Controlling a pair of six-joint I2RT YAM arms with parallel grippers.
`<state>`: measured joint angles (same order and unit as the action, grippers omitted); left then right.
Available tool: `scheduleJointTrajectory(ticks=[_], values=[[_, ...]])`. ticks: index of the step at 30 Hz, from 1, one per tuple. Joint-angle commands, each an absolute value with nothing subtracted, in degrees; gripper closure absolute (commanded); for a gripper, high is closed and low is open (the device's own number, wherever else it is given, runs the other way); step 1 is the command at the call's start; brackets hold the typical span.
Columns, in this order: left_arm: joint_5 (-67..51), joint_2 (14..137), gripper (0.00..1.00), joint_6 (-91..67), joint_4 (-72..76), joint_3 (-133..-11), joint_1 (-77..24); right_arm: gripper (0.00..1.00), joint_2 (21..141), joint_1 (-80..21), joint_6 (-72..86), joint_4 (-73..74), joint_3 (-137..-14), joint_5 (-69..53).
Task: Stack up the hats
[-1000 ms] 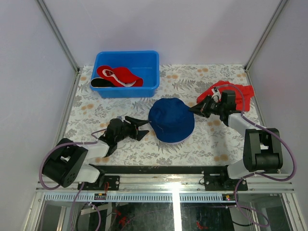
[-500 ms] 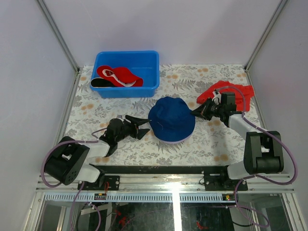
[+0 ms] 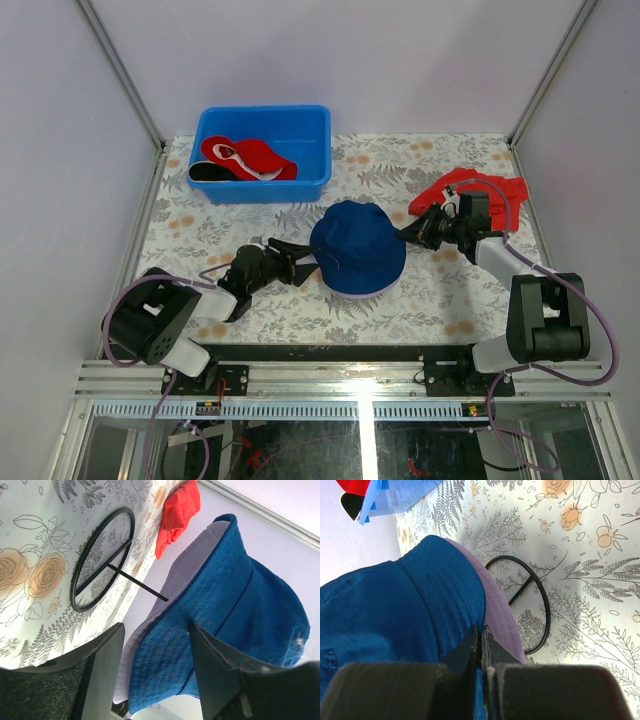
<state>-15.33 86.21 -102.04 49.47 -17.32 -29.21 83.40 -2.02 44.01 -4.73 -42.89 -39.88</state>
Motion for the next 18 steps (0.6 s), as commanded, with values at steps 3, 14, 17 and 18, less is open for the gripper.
scheduleJointTrajectory(ticks=[3, 14, 17, 18], values=[[-10.79, 85.98, 0.59, -102.9, 55.96, -19.29, -30.0, 1.0, 81.3, -1.82, 43.49, -3.33, -44.78, -38.52], [-10.67, 87.06, 1.0, -103.07, 56.96, -17.29, -30.15, 1.0, 81.72, -1.85, 43.34, -2.72, -45.15, -38.26], [-10.67, 87.54, 1.0, -101.9, 56.71, -16.6, -30.13, 1.0, 81.91, -1.85, 42.94, -2.01, -44.83, -37.8], [-10.69, 87.83, 1.0, -101.58, 56.77, -16.27, -30.14, 1.0, 81.83, -1.85, 42.67, -1.72, -44.68, -37.28]])
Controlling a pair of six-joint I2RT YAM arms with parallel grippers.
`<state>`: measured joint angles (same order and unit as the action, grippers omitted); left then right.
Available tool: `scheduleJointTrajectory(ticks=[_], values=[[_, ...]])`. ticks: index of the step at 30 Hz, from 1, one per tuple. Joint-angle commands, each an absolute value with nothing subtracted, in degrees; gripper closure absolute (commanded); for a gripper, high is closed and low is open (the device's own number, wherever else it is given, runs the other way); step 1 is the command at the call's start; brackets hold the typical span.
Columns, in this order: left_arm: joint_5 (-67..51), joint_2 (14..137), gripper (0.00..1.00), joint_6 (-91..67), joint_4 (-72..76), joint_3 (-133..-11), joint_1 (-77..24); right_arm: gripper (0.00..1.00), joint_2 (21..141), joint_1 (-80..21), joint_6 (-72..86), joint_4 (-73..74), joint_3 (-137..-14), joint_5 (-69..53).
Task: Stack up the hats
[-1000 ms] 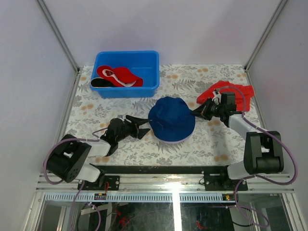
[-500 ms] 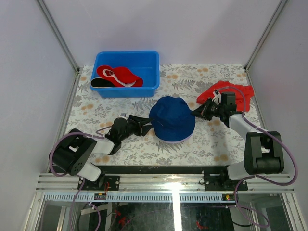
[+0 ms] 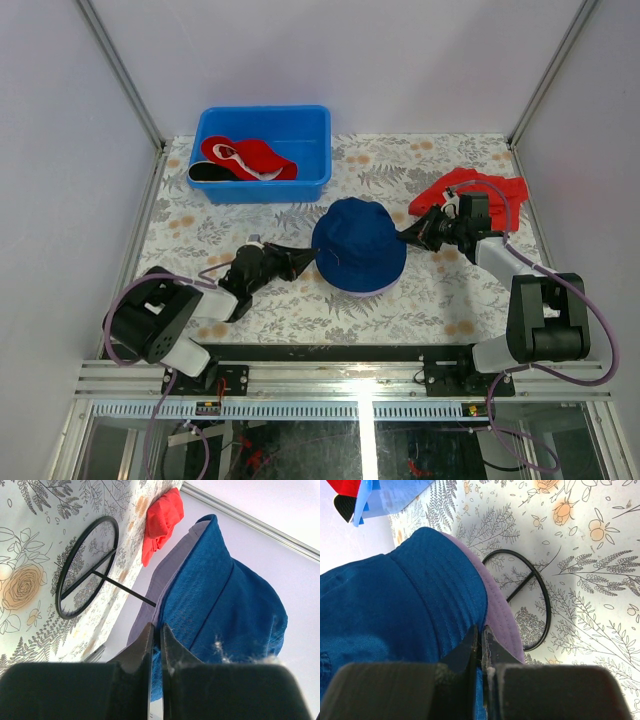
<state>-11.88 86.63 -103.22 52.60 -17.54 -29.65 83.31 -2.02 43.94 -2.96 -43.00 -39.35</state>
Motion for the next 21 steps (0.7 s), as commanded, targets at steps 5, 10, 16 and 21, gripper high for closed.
scheduleJointTrajectory(ticks=[5, 10, 16, 21], values=[[-10.95, 90.14, 1.0, -100.55, 58.33, -14.09, -30.06, 1.0, 81.19, -1.85, 40.69, 0.36, -43.42, -34.66], [-11.55, 93.25, 1.0, -100.34, 61.16, -12.7, -30.06, 1.0, 80.78, -1.85, 39.52, 0.92, -41.4, -33.3], [-13.17, 96.41, 1.0, -99.33, 63.32, -13.33, -30.06, 1.0, 80.73, -1.85, 38.11, 1.17, -40.27, -32.68], [-14.82, 95.33, 1.0, -97.71, 61.91, -16.96, -30.07, 0.99, 79.63, -1.85, 38.69, 0.12, -41.29, -33.75]])
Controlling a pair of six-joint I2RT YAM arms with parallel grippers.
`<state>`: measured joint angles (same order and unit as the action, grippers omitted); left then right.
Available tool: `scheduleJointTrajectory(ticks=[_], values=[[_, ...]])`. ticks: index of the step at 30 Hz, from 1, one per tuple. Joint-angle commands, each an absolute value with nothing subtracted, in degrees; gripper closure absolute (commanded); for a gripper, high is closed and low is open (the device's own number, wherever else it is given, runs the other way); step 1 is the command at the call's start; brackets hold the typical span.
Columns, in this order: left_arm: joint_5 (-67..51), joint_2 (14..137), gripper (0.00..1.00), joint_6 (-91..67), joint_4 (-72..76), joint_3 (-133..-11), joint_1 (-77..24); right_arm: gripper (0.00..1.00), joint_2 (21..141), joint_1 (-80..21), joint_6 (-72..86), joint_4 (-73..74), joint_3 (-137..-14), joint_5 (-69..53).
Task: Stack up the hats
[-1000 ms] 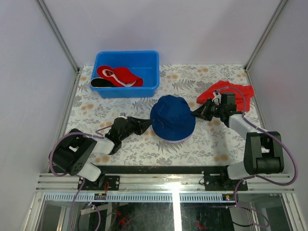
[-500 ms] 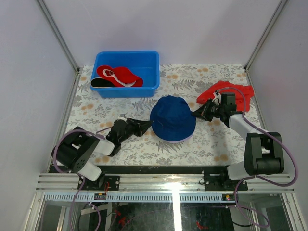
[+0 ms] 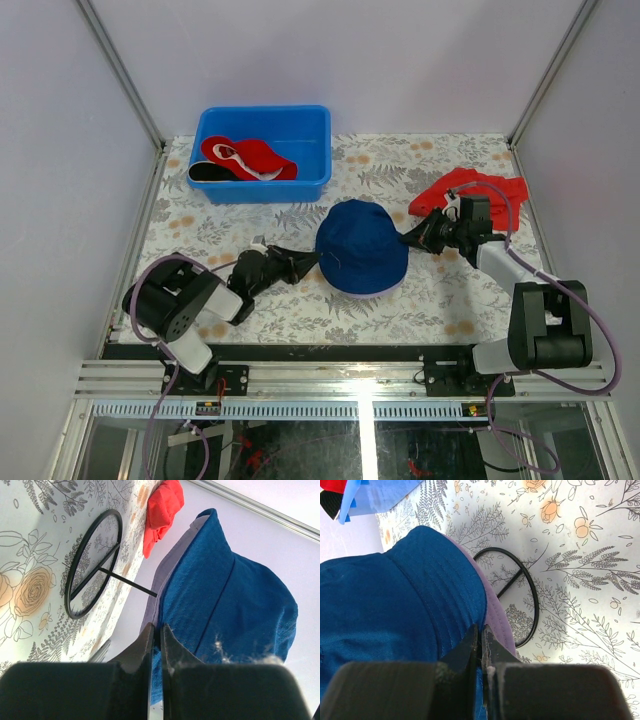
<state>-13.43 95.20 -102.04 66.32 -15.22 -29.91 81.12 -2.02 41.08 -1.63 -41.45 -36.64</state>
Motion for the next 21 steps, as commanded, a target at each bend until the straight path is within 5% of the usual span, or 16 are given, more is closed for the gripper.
scheduleJointTrajectory(ticks=[1, 3, 9, 14, 21], values=[[-14.93, 94.59, 1.0, -97.01, 59.7, -17.65, -30.06, 0.97, 79.29, -1.85, 38.67, 0.14, -41.8, -34.09], [-14.62, 92.97, 0.95, -95.7, 57.29, -18.6, -30.06, 0.91, 78.3, -1.92, 38.59, 0.21, -42.82, -34.35], [-13.06, 88.46, 0.58, -93.26, 51.04, -19.37, -29.69, 0.73, 77.18, -1.93, 38.06, 1.72, -46.16, -34.45], [-12.1, 84.91, 0.5, -92.43, 47.14, -17.96, -28.19, 0.51, 76.83, -1.9, 38.32, 1.77, -47.17, -33.77], [-9.85, 76.69, 0.46, -89.28, 35.07, -17.97, -25.26, 0.39, 76.24, -1.9, 38.14, 2.41, -47.27, -31.86]])
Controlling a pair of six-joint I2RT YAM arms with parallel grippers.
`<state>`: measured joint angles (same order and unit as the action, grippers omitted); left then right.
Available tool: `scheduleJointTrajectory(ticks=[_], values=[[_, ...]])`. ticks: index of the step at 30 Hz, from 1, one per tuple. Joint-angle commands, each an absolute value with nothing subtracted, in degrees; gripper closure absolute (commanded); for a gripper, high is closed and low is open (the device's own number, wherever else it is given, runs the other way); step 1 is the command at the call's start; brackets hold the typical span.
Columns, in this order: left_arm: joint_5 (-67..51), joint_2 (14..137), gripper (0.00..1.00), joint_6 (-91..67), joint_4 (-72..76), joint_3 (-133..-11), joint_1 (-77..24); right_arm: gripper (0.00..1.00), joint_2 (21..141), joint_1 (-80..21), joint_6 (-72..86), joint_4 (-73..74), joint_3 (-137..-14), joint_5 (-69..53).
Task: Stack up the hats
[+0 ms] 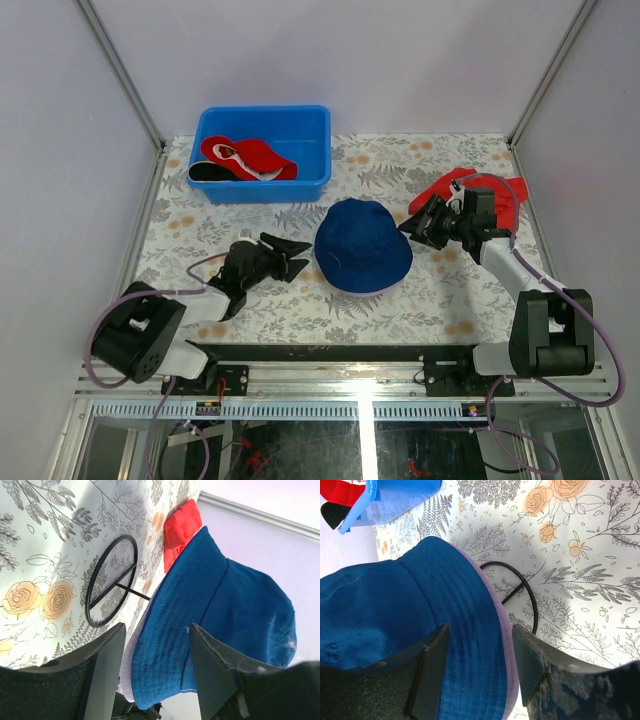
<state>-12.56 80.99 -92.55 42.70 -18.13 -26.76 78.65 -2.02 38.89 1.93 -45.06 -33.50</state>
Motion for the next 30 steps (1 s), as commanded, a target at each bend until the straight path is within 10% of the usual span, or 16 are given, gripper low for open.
scheduleJointTrajectory(ticks=[1, 17, 30], values=[[-9.62, 75.28, 0.46, -88.62, 33.07, -18.12, -24.47, 0.38, 75.94, -1.85, 38.1, 2.5, -47.21, -31.42], [-13.96, 83.61, 0.38, -56.52, -9.11, -62.39, -0.17, 0.29, 67.42, -1.71, 35.75, 8.92, -48.32, -17.98], [-12.72, 106.57, 0.42, -51.41, -9.08, -87.74, 8.01, 0.29, 63.05, -1.66, 35.61, 10.31, -48.12, -16.26]])
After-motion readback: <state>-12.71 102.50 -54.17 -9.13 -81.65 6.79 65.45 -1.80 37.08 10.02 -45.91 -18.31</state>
